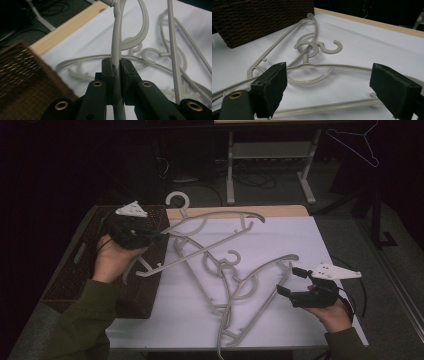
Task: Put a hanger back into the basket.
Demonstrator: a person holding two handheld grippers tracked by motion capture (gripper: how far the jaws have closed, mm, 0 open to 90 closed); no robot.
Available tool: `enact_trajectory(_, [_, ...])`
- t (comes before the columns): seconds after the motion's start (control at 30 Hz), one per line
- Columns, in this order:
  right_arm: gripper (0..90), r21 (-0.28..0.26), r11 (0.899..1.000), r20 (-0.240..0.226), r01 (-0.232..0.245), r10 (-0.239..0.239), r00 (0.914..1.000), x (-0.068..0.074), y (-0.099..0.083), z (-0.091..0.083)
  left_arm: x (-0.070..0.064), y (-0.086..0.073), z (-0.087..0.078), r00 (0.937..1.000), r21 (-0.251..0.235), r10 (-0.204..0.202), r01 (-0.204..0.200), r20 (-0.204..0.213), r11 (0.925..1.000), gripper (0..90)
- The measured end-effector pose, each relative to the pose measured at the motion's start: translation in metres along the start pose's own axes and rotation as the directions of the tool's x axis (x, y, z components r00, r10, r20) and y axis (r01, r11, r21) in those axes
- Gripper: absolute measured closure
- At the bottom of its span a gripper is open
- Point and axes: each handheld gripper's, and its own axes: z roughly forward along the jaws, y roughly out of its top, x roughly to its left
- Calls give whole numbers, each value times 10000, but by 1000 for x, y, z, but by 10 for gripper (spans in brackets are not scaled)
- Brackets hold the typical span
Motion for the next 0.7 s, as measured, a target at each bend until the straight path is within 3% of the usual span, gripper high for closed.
enact_trajectory(0.17, [133, -57, 10000, -5, 41, -41, 10000, 0, 0, 0, 19, -11, -24, 9982, -169, -306, 298, -513, 9994, 830])
enact_trajectory(0.37, [89, -129, 9999, 136, 78, -76, 9999, 1, 1, 1, 41, -29, -51, 9910, -199, -584, 564, -1206, 9982, 829])
enact_trajectory(0.4, [81, -93, 9999, 116, 75, -74, 9999, 1, 1, 1, 48, -36, -58, 9860, -245, -780, 752, -1472, 9969, 829])
enact_trajectory(0.43, [81, -93, 9999, 116, 75, -74, 9999, 1, 1, 1, 48, -36, -58, 9860, -245, -780, 752, -1472, 9969, 829])
enact_trajectory(0.5, [81, -33, 9999, 117, 157, -157, 9998, 1, 1, 2, 55, -44, -66, 9803, -200, -892, 870, -1765, 9960, 829])
enact_trajectory(0.7, [81, 53, 9999, 130, 131, -132, 9998, 1, 0, 4, 82, -72, -88, 9592, -174, -1360, 1359, -2480, 9906, 829])
